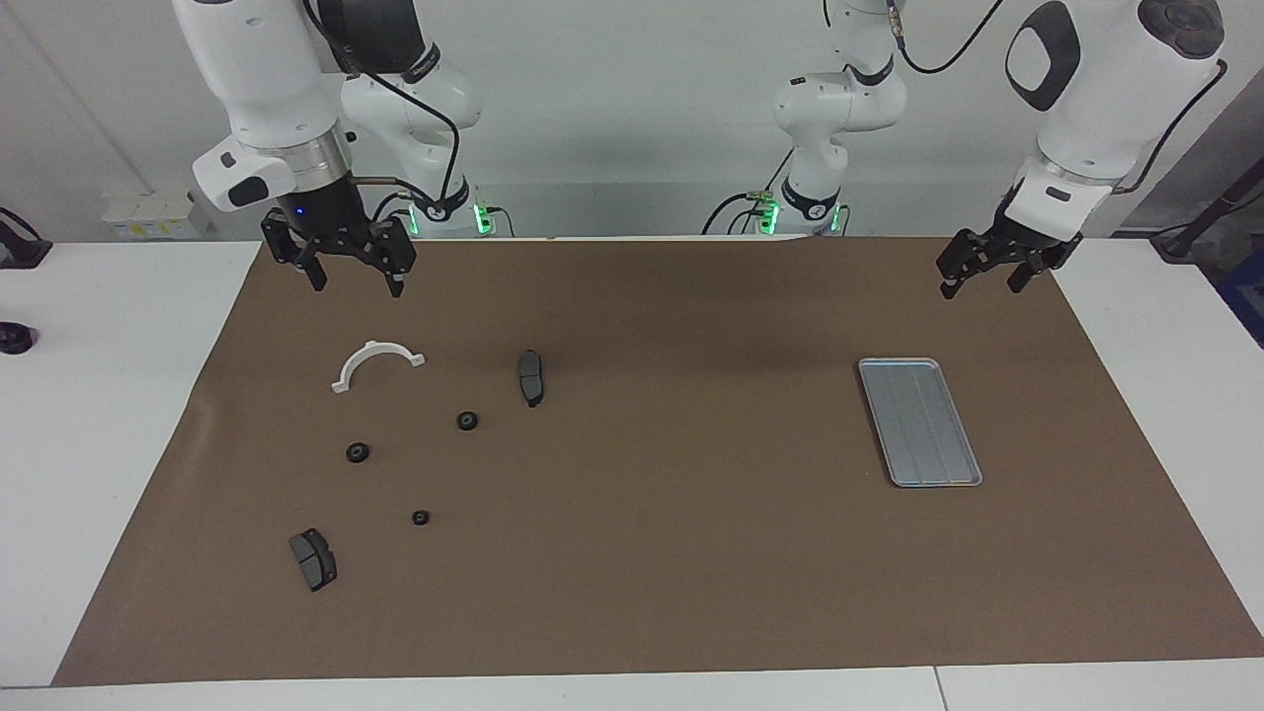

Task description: Place bearing gear from tray to pile

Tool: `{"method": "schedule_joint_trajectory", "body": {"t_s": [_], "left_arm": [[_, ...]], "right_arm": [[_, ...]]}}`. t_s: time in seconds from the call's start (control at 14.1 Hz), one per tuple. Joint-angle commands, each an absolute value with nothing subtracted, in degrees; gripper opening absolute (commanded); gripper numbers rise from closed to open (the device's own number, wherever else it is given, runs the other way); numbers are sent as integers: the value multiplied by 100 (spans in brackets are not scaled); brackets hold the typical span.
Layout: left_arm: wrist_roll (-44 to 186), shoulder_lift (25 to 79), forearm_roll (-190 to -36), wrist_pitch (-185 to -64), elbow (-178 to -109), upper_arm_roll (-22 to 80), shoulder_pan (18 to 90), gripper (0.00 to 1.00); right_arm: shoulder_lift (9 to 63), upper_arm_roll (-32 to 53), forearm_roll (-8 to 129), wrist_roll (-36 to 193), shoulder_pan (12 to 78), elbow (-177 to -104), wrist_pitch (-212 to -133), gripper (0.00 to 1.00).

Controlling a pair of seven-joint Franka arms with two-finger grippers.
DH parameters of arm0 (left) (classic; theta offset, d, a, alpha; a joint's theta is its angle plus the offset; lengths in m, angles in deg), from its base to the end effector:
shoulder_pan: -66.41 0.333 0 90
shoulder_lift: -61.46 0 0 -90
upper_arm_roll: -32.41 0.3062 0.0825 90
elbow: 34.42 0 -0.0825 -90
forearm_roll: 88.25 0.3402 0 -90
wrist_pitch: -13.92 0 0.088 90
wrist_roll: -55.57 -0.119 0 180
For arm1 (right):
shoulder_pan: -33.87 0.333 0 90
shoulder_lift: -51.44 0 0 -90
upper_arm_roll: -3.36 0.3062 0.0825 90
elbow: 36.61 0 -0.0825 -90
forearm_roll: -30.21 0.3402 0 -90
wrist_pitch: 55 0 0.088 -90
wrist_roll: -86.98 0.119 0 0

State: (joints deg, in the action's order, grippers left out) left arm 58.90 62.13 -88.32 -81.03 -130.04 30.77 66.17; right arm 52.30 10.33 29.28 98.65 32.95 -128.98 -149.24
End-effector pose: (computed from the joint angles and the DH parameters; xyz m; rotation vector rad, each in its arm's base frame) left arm 0.5127 -0.0170 0.5740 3.1405 0.0399 -0.0001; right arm 0.5110 0.0528 0.5992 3.1264 -0.1521 0.0779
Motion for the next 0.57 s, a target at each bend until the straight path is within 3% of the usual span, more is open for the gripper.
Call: {"method": "schedule_joint_trajectory", "body": {"t_s": [0.0,0.5], "left_arm": [[5794,6356,-8922,-8214,-13180,3056,6702,100],[5794,6356,-8913,-8214,-13180,3056,6702,100]], "right_arm": [[5354,1057,3100,9175,3194,-13047,-14808,100],[5381,1048,3082,9269,3203,-13083,-14773,100]]}}
